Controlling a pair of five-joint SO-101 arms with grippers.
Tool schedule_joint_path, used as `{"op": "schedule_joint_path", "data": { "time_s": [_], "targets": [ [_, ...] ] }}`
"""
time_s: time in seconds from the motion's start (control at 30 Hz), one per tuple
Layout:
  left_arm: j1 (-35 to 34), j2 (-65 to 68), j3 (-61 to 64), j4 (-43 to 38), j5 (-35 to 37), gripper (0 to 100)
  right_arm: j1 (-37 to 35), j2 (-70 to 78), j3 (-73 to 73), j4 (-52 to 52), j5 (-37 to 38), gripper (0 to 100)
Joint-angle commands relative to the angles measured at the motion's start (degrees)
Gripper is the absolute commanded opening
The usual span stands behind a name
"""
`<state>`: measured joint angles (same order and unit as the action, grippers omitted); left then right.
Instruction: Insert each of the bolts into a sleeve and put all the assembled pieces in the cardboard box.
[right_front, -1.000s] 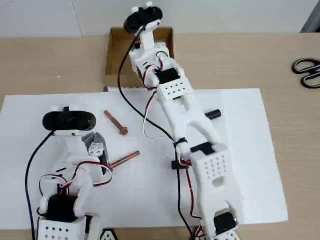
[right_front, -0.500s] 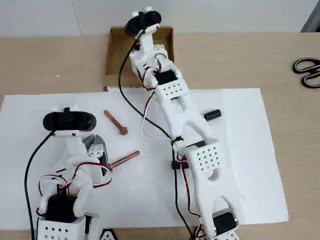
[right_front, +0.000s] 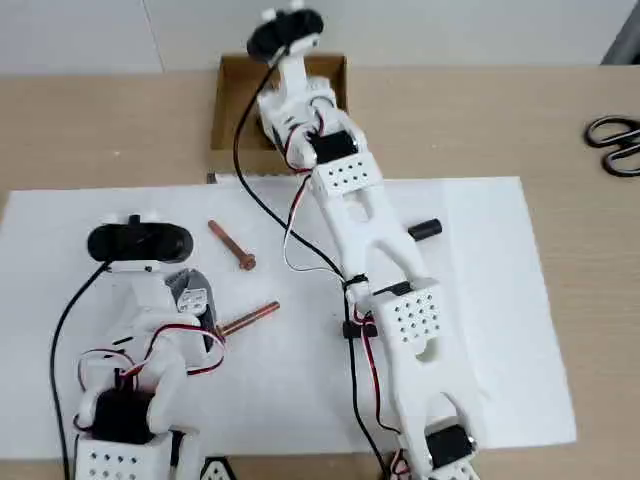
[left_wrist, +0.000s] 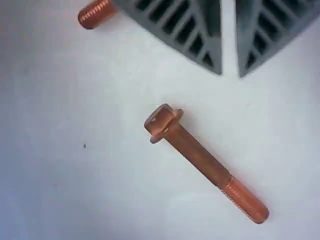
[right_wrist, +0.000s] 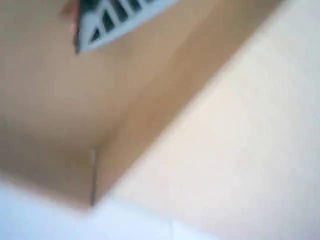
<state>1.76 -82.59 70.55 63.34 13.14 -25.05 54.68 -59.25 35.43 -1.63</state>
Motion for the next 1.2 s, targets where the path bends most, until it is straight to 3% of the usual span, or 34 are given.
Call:
{"op": "schedule_joint_path", "data": {
  "time_s": [0.0, 0.2, 0.53, 0.87, 1.17],
  "targets": [
    [0.18, -0.62, -1.89, 0.44, 0.09, 1, 0.48, -2.15, -7.3, 5.23, 0.79, 13.7],
    [0.18, -0.62, -1.98, 1.85, 0.09, 1, 0.48, -1.63, -22.59, 28.53, 0.88, 11.0],
    [0.09, -0.62, -1.98, 1.41, 0.09, 1, 0.57, -1.98, -31.03, 60.44, 1.41, 11.4],
    [-0.18, -0.62, -1.98, 1.32, 0.0, 1, 2.42, -7.87, -24.26, 62.29, 8.35, 11.2],
    [-0.18, -0.62, -1.98, 1.32, 0.0, 1, -2.07, -31.96, 11.69, 62.02, 16.7, 11.4]
  ]
}}
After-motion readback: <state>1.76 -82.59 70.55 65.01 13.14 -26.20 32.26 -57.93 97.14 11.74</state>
